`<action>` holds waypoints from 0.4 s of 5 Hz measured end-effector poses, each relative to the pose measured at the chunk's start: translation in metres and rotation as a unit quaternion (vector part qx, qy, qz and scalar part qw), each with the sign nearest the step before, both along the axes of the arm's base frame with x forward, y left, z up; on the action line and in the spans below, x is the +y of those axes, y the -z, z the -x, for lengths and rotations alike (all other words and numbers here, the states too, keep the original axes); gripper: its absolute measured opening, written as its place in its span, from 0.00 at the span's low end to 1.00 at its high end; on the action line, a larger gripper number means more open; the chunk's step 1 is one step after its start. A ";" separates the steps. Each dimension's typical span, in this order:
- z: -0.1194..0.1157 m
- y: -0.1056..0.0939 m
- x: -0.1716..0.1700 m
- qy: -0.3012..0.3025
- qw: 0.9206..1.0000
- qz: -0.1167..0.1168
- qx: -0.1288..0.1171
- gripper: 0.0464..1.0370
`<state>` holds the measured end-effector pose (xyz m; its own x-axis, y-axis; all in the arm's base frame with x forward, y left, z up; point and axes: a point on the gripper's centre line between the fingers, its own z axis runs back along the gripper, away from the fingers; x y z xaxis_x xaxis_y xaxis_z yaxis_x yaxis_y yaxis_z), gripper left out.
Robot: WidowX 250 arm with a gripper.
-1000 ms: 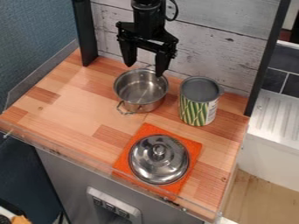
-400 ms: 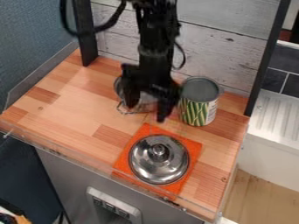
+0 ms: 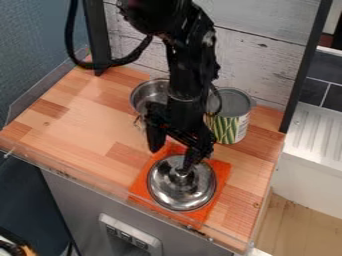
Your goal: Remove lid from orange towel and placed it on the silver pot
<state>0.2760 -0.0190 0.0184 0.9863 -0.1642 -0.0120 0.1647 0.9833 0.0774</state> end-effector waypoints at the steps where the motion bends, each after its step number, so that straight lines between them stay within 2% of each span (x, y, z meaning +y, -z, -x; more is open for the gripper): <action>1: 0.004 0.003 -0.004 0.002 1.000 -0.003 0.000 0.91; 2: 0.006 0.007 -0.003 0.001 1.000 -0.008 -0.004 0.66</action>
